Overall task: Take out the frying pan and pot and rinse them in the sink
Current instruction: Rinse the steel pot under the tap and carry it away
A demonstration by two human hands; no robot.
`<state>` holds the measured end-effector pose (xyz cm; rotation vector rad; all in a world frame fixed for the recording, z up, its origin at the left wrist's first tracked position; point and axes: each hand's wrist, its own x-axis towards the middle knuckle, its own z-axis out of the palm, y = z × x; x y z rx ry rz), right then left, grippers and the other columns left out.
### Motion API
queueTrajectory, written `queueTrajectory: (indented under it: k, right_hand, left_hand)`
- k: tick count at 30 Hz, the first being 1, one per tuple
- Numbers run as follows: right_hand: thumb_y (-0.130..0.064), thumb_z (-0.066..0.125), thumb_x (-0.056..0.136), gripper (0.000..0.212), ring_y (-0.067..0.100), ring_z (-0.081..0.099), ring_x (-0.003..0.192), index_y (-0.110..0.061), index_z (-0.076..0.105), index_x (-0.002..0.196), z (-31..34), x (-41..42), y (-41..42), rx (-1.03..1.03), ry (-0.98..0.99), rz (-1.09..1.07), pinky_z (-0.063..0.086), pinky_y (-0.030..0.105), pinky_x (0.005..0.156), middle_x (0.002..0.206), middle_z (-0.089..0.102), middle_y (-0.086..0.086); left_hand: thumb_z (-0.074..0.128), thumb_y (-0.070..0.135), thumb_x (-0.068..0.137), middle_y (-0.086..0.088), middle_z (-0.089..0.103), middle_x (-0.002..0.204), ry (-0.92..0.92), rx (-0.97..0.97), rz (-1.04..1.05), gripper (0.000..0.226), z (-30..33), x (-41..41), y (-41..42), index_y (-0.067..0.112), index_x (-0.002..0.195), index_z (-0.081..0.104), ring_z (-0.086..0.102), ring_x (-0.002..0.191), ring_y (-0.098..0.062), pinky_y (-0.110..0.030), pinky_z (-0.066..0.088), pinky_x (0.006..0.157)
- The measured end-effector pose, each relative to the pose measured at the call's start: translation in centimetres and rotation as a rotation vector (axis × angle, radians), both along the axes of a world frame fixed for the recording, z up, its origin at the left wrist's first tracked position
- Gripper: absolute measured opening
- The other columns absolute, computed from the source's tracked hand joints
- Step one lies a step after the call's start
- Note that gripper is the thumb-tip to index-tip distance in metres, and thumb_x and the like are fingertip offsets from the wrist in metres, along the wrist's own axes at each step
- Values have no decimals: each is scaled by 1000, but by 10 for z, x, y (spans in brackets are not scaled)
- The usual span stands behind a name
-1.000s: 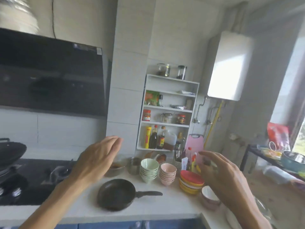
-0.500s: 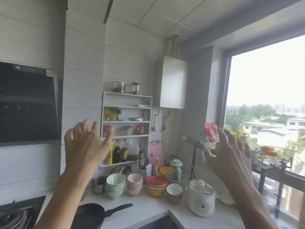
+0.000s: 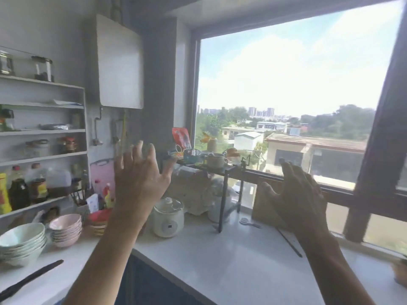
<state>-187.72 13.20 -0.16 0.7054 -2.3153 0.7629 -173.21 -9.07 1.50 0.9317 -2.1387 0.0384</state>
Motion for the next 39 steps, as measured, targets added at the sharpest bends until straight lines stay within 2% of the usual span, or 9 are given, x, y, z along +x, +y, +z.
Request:
queueTrajectory:
  k: [12,22,25,29,31,32,34,37,39]
  right_hand:
    - [-33,60,84,60,31,46,125,-16,40,138,-66,-194,196,93,-97,-288,35,43,102,138,49,10]
    - [-32,59,86,42,21,53,114,-24,54,128,-202,-292,346,114,-685,-370,39,32,92,128,57,4]
    - [-30,61,87,36,12,52,103,-27,58,122,-254,-300,384,-3,-914,-373,38,28,90,122,60,6]
    - [-26,64,86,25,16,55,115,-30,63,110,-328,-284,428,-248,-1029,-518,39,25,93,120,61,0]
    - [-25,64,85,22,15,52,118,-33,63,106,-360,-278,447,-324,-1077,-598,38,25,96,122,57,-5]
    - [-25,65,84,22,15,52,119,-36,63,103,-374,-275,455,-357,-1120,-618,39,28,98,124,56,-6]
    - [-23,66,83,25,16,53,118,-41,62,100,-396,-269,465,-438,-1212,-611,42,32,100,126,56,-2]
    - [-9,63,86,28,-4,59,98,-25,59,109,-413,-263,471,-623,-1285,-587,51,14,77,119,56,3]
    - [-5,62,86,27,-7,63,77,-20,57,109,-417,-263,476,-677,-1291,-557,51,12,66,111,59,8]
  left_hand:
    - [42,57,89,-13,39,147,-63,133,-363,64,-88,-263,160,12,135,46,32,137,-30,-46,20,113]
    - [45,47,92,-4,49,141,-426,201,-846,50,-237,-426,275,18,132,50,42,132,-23,-40,33,104]
    - [46,43,93,1,52,138,-592,334,-1011,43,-295,-469,288,24,132,51,47,127,-22,-38,38,99]
    - [49,38,93,-1,55,135,-867,593,-1146,38,-369,-518,293,28,129,54,49,126,-22,-38,39,100]
    - [51,49,87,-1,59,128,-958,705,-1173,40,-400,-536,292,33,123,57,53,122,-21,-42,43,101]
    - [52,53,83,1,62,124,-990,764,-1177,40,-412,-542,293,37,119,58,55,118,-19,-41,45,99]
    - [57,41,88,6,68,111,-1023,862,-1196,27,-424,-551,296,36,114,59,60,109,-12,-28,46,91]
    - [58,19,91,16,73,87,-1046,889,-1231,22,-432,-557,302,35,106,60,65,89,4,-10,43,78]
    - [60,12,90,21,71,90,-1083,871,-1252,26,-433,-557,307,36,98,64,66,82,6,-8,46,76]
